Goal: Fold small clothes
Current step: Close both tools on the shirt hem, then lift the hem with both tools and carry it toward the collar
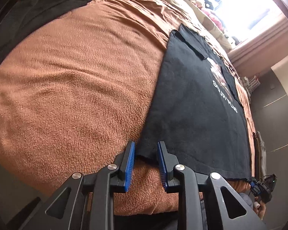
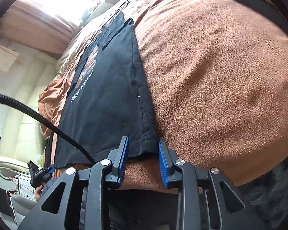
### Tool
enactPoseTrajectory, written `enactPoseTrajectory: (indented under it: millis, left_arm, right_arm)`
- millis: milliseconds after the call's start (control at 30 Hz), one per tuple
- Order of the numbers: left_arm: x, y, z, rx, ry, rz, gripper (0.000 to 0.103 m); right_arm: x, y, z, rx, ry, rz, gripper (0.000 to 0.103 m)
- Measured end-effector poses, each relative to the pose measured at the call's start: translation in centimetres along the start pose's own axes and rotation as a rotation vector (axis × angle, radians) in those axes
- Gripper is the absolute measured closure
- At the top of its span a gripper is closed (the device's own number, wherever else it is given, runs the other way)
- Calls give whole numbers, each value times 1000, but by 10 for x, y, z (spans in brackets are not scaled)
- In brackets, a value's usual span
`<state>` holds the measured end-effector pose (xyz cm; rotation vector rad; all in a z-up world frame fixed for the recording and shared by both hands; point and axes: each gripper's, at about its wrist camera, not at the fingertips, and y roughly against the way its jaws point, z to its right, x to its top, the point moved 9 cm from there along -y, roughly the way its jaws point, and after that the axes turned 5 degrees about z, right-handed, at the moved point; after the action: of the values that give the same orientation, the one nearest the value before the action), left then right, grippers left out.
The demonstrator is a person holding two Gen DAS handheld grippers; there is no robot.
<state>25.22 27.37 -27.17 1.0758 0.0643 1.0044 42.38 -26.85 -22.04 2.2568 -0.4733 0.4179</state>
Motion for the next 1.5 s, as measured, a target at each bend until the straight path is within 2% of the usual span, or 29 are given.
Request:
enactPoseTrajectory:
  millis: [233, 400, 500, 533, 567, 600, 633, 667, 800, 1033, 1200, 1500]
  left_arm:
    - [9, -16, 3, -98, 95, 9, 77]
    - [16, -24, 9, -147, 144, 16, 78]
    - [14, -23, 12, -140, 133, 20, 78]
    - [12, -22, 13, -135, 125, 20, 78]
    - [10, -21, 14, -115, 112, 22, 84]
    - [9, -20, 14, -82, 98, 26, 93]
    - [9, -21, 14, -64, 89, 26, 94]
    - [11, -21, 14, -60, 86, 27, 98]
    - [19, -9, 21, -56, 62, 62, 99]
    - [35, 28, 38, -116, 42, 146, 100]
    - [46, 66, 49, -173, 41, 208, 100]
    - [61, 136, 72, -260, 30, 321, 101]
  right_arm:
    - [5, -20, 0, 96, -54, 35, 76]
    - [9, -32, 0, 96, -57, 78, 76]
    - [6, -35, -1, 87, -58, 91, 77]
    - [5, -35, 0, 79, -59, 98, 81]
    - [4, -35, 0, 62, -59, 100, 86]
    - [4, -36, -1, 43, -57, 99, 95]
    - [3, -36, 1, 24, -58, 96, 101]
    - [4, -34, 1, 23, -64, 98, 101]
    - [8, -13, -12, 28, -43, 148, 102]
    - [5, 22, -39, 58, -3, 207, 102]
    - [2, 48, -57, 90, 33, 240, 102]
    - [-7, 121, -78, 158, 72, 315, 102]
